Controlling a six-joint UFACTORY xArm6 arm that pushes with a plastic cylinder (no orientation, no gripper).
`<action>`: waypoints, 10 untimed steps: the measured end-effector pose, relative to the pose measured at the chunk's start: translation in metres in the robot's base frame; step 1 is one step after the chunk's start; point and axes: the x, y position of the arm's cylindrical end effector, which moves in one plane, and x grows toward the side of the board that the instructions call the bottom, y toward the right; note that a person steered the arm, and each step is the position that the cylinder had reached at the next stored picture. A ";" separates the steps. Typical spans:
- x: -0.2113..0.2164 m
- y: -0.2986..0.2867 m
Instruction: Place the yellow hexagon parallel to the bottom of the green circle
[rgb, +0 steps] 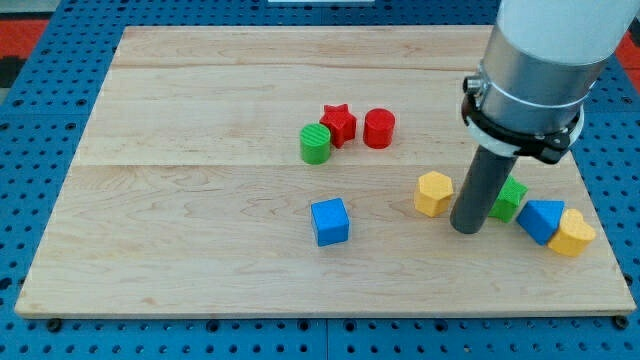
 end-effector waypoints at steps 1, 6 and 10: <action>-0.003 0.002; -0.073 -0.013; -0.043 -0.104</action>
